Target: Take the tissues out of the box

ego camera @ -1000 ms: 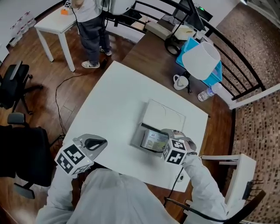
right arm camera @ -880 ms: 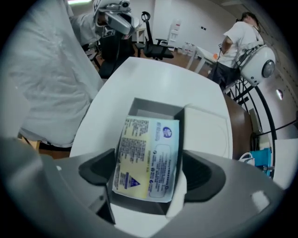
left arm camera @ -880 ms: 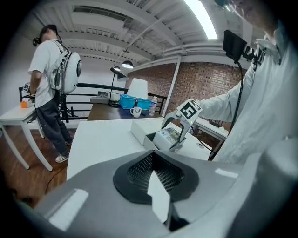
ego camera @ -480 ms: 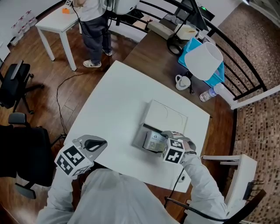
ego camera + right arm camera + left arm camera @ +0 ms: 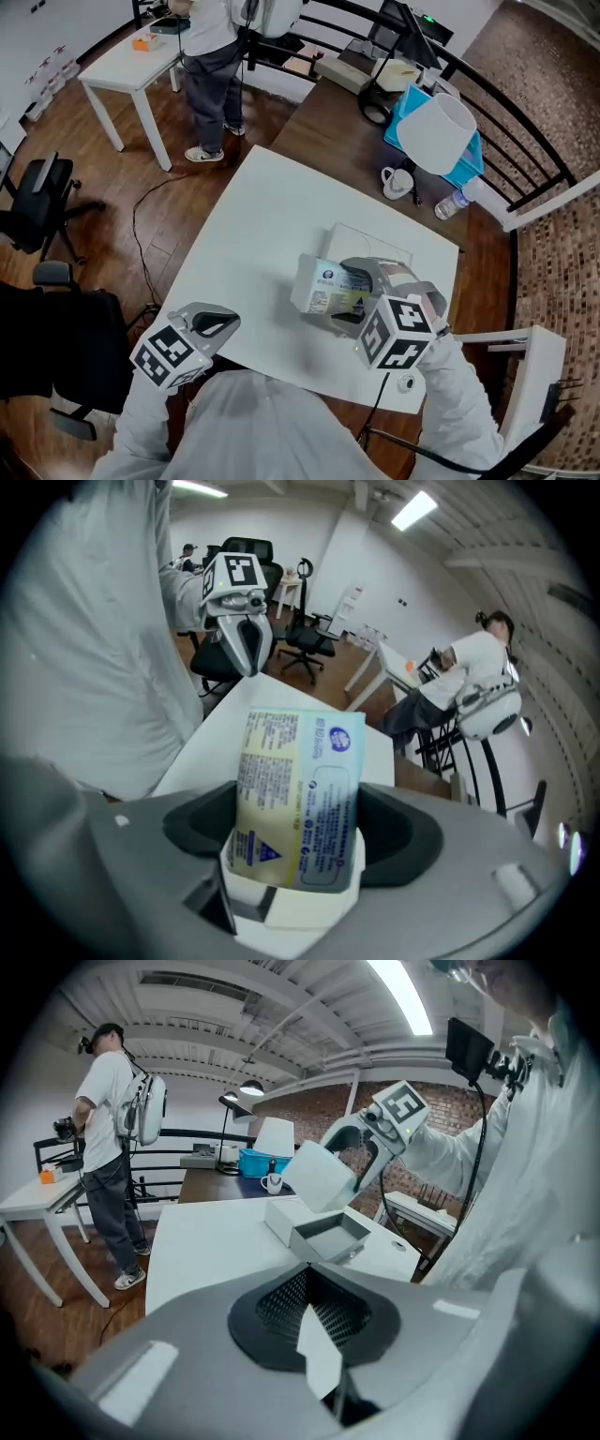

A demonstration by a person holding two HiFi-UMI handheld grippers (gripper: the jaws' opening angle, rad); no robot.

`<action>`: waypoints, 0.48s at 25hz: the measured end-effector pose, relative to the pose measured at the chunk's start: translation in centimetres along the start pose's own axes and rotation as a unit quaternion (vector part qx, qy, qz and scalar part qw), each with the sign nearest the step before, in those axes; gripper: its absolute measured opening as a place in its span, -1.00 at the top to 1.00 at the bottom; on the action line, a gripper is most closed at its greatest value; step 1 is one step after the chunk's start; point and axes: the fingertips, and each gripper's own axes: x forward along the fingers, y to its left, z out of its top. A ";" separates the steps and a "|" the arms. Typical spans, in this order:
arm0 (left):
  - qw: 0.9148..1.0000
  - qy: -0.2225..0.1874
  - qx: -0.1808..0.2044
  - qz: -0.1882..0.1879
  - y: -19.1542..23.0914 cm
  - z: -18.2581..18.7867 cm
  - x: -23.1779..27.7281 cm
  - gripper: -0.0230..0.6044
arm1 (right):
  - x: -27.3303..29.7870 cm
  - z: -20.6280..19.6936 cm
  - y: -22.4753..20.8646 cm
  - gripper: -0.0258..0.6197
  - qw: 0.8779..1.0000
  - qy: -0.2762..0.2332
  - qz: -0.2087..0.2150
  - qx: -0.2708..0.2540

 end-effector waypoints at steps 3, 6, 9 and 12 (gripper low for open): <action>1.000 0.002 -0.010 0.012 0.8 -1.5 -1.7 0.89 | 3.0 3.9 -1.1 -0.33 0.999 -0.004 0.016 -0.035; 0.999 -0.009 -0.032 0.034 2.2 -2.9 -4.1 0.89 | 7.6 6.8 -0.2 -0.33 0.997 -0.002 0.074 -0.036; 0.997 -0.017 -0.051 0.053 3.5 -4.2 -6.2 0.89 | 12.0 8.1 1.5 -0.33 0.992 0.014 0.118 -0.032; 0.996 -0.012 -0.060 0.064 4.3 -5.7 -7.6 0.89 | 15.1 8.9 3.6 -0.33 0.987 0.025 0.154 -0.033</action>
